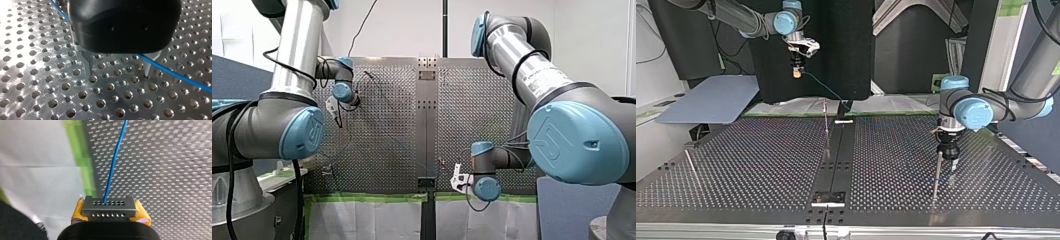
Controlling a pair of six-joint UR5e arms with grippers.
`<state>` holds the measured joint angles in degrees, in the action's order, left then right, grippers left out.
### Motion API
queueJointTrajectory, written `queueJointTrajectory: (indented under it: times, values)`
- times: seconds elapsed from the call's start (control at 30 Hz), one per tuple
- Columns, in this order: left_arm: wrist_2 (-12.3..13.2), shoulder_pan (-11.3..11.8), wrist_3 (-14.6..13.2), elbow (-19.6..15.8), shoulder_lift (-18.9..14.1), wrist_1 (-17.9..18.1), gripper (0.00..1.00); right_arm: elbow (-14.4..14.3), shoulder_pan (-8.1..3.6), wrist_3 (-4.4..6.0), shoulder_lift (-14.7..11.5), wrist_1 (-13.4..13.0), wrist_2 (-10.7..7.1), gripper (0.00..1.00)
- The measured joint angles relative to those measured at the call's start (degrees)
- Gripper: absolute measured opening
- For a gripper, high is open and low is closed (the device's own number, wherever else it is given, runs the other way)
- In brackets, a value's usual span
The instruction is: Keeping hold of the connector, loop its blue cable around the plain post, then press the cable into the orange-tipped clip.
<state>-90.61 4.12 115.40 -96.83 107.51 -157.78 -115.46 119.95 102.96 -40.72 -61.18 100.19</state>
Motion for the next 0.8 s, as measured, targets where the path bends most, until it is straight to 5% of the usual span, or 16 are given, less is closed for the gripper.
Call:
queueJointTrajectory:
  times: [0.53,0.8]
  values:
    - [-0.1,-0.1,0.0,0.0,0.0,-0.1,1.00,-2.2,-1.71,-0.26,-7.7,-4.6,-1.35,0.00]
    - [-0.1,-0.1,0.0,0.0,0.0,-0.1,1.00,-2.2,-1.85,-1.59,-11.6,-5.2,-1.66,0.00]
